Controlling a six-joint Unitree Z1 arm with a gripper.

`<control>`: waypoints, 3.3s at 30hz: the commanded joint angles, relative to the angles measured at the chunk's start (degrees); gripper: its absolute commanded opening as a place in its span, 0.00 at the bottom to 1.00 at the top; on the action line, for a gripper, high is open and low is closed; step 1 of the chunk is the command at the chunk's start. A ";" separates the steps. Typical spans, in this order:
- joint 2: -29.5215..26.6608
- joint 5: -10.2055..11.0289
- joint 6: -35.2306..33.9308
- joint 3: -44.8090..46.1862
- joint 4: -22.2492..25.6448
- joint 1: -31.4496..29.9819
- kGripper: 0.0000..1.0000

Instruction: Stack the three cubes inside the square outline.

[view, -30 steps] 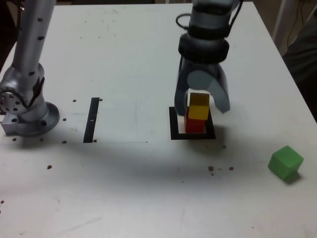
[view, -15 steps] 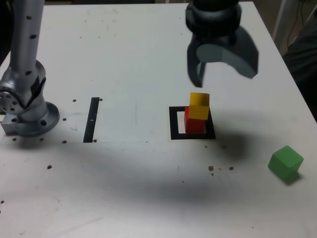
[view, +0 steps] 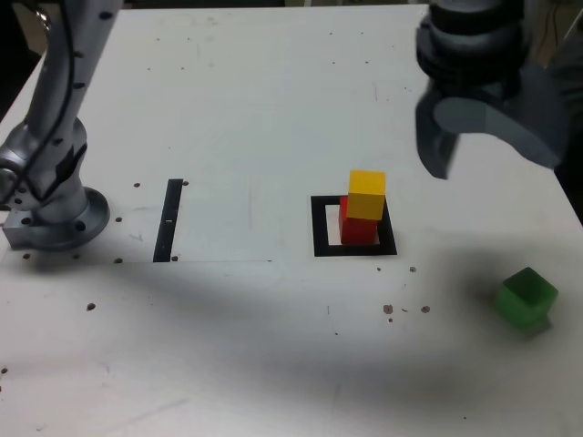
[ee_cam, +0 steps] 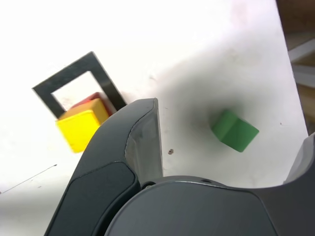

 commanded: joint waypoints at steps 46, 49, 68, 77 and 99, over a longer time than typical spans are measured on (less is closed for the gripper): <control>19.62 -6.49 27.13 -17.28 1.45 -3.32 0.98; 20.47 -6.95 27.07 -17.88 1.57 -3.63 0.98; 24.06 -8.14 26.08 -22.24 2.68 -4.47 0.33; 24.09 -7.94 26.08 -22.25 3.00 -4.49 0.33; 21.00 -6.01 24.81 -22.17 4.50 -4.77 0.33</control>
